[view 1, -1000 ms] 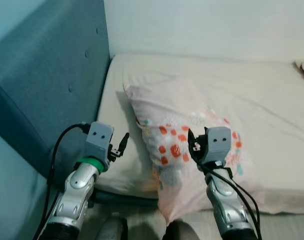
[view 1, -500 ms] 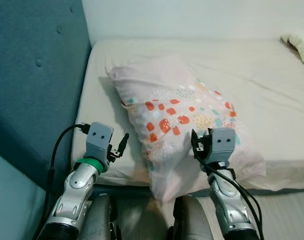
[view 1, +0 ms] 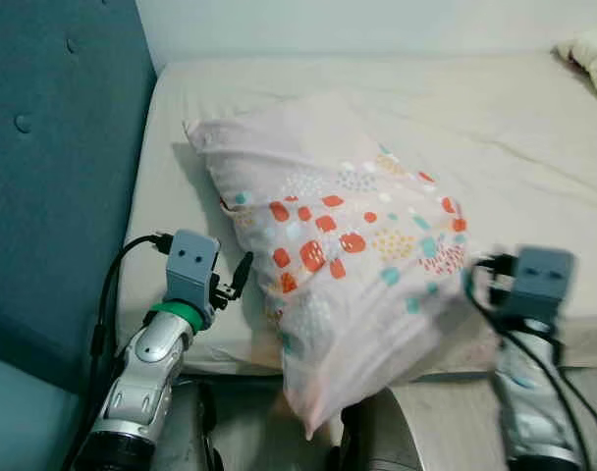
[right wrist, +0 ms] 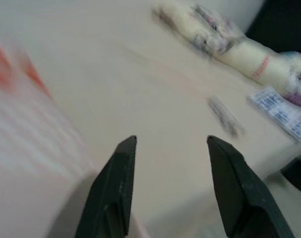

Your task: Clean up the room

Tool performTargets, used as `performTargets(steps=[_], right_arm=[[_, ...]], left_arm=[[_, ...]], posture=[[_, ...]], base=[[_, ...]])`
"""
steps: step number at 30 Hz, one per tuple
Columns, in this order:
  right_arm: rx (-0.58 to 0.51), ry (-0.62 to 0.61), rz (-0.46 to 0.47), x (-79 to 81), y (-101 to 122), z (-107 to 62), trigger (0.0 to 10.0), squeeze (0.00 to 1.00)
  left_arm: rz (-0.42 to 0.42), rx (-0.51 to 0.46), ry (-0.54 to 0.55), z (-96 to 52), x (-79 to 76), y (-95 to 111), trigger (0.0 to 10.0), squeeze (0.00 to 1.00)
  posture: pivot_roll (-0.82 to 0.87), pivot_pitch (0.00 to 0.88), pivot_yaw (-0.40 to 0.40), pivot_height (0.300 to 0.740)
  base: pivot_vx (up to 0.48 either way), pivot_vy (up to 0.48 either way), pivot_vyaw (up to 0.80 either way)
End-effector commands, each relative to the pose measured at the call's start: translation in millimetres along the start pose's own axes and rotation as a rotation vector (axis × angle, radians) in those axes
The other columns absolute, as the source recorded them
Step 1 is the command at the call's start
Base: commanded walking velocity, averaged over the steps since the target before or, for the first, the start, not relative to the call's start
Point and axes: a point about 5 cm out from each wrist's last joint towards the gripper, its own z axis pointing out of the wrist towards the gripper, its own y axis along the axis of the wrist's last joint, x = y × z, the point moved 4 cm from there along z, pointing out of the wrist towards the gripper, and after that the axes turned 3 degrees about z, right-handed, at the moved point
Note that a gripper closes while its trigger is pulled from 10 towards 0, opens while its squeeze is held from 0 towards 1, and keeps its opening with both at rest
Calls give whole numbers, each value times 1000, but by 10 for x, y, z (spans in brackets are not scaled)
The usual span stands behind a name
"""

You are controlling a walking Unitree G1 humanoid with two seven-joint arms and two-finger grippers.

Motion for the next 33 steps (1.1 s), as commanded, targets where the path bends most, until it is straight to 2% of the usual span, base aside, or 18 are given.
performTargets(steps=[1, 5, 9, 11, 12, 14, 15, 17, 19, 20, 21, 22, 25, 26, 27, 30, 32, 33], right_arm=[[108, 15, -14, -24, -251, -1, 10000, 0], [140, 48, -11, -30, -312, 61, 10000, 0], [197, 194, -84, 48, -336, 303, 10000, 0], [248, 381, -126, 291, -319, 388, 10000, 0], [248, 381, -126, 291, -319, 388, 10000, 0], [298, 617, -57, 821, -295, 243, 10000, 0], [298, 617, -57, 821, -295, 243, 10000, 0], [337, 834, 14, 1310, -247, 13, 10000, 0], [337, 834, 14, 1310, -247, 13, 10000, 0], [334, 932, 37, 1516, -195, -107, 10000, 0], [334, 932, 37, 1516, -195, -107, 10000, 0], [332, 1034, 73, 1722, -133, -246, 10000, 0], [311, 1146, 109, 1958, -30, -418, 10000, 0], [311, 1146, 109, 1958, -30, -418, 10000, 0], [298, 1159, 117, 1998, -3, -429, 10000, 0], [291, 1164, 118, 2009, 7, -416, 10000, 0], [299, 1115, 98, 1910, -84, -362, 10000, 0], [299, 1115, 98, 1910, -84, -362, 10000, 0]], left_arm=[[2, 30, -4, -20, 3, -60, 10000, 0], [2, 32, -5, -15, 10, -52, 10000, 0], [12, 54, 2, -52, 70, -95, 10000, 0], [17, 73, 21, -89, 134, -136, 10000, 0], [17, 73, 21, -89, 134, -136, 10000, 0], [21, 77, 39, -108, 188, -136, 10000, 0], [21, 77, 39, -108, 188, -136, 10000, 0], [23, 85, 34, -130, 222, -127, 10000, 0], [23, 85, 34, -130, 222, -127, 10000, 0], [41, 105, 1, -147, 209, -133, 10000, 0], [41, 105, 1, -147, 209, -133, 10000, 0], [91, 133, -66, -193, 170, -150, 10000, 0], [191, 184, -156, -268, 138, -208, 10000, 0], [191, 184, -156, -268, 138, -208, 10000, 0], [317, 210, -205, -302, 165, -263, 10000, 0], [400, 226, -235, -323, 189, -302, 10000, 0], [624, 241, -308, -325, 234, -398, 10000, 0], [624, 241, -308, -325, 234, -398, 10000, 0]], posture=[[3, 83, 78, 586], [3, 86, 80, 586], [19, 102, 83, 586], [33, 103, 75, 586], [33, 103, 75, 586], [47, 101, 63, 586], [47, 101, 63, 586], [58, 101, 57, 586], [58, 101, 57, 586], [63, 101, 55, 586], [63, 101, 55, 586], [66, 101, 58, 586], [66, 102, 61, 586], [66, 102, 61, 586], [60, 103, 63, 586], [60, 103, 63, 586], [46, 106, 64, 586], [46, 106, 64, 586]], base=[[0, 0, 0], [0, 0, 0], [0, 0, 0], [0, 0, 0], [0, 0, 0], [0, 0, 0], [0, 0, 0], [0, 0, 0], [0, 0, 0], [0, 0, 0], [0, 0, 0], [0, 0, 0], [0, 0, 0], [0, 0, 0], [0, 0, 0], [0, 0, 0], [0, 0, 0], [0, 0, 0]])
